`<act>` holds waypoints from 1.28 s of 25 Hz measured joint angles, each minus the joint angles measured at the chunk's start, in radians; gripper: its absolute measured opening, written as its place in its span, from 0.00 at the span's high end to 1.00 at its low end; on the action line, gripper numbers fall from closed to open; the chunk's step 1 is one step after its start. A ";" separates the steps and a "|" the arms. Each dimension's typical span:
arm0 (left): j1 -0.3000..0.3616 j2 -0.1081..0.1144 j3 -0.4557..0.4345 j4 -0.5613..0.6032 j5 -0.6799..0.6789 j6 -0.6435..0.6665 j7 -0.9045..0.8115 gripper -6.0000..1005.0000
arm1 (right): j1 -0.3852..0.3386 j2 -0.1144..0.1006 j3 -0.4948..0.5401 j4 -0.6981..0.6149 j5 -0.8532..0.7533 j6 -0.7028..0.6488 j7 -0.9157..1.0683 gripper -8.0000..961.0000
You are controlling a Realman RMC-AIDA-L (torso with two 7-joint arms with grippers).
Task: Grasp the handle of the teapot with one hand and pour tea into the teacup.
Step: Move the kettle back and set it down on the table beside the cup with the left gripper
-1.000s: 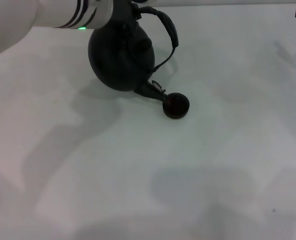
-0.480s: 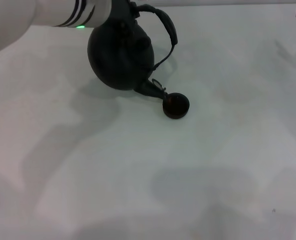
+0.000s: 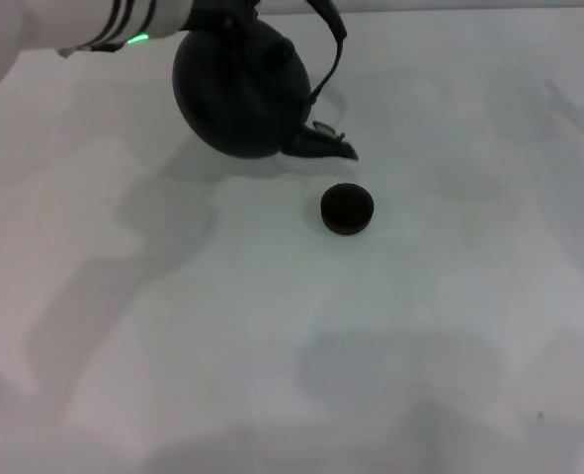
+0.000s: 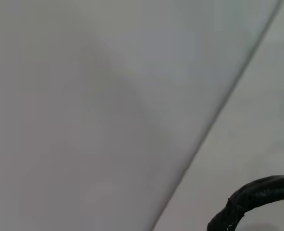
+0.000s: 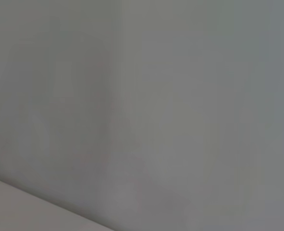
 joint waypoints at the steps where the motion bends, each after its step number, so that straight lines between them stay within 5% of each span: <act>1: 0.010 0.000 -0.005 0.010 -0.001 -0.005 -0.009 0.89 | 0.001 0.000 -0.001 0.000 0.000 -0.001 0.000 0.12; 9: 0.064 0.003 -0.045 0.092 -0.043 -0.006 -0.044 0.89 | 0.008 0.000 -0.003 -0.001 -0.004 -0.002 0.001 0.12; 26: 0.232 0.008 -0.488 0.126 -0.718 0.126 0.438 0.89 | 0.008 0.000 -0.003 -0.001 -0.009 -0.001 0.002 0.12; 32: 0.302 0.005 -0.531 0.042 -0.857 0.139 0.606 0.89 | 0.011 -0.002 -0.003 -0.001 -0.010 -0.002 0.002 0.12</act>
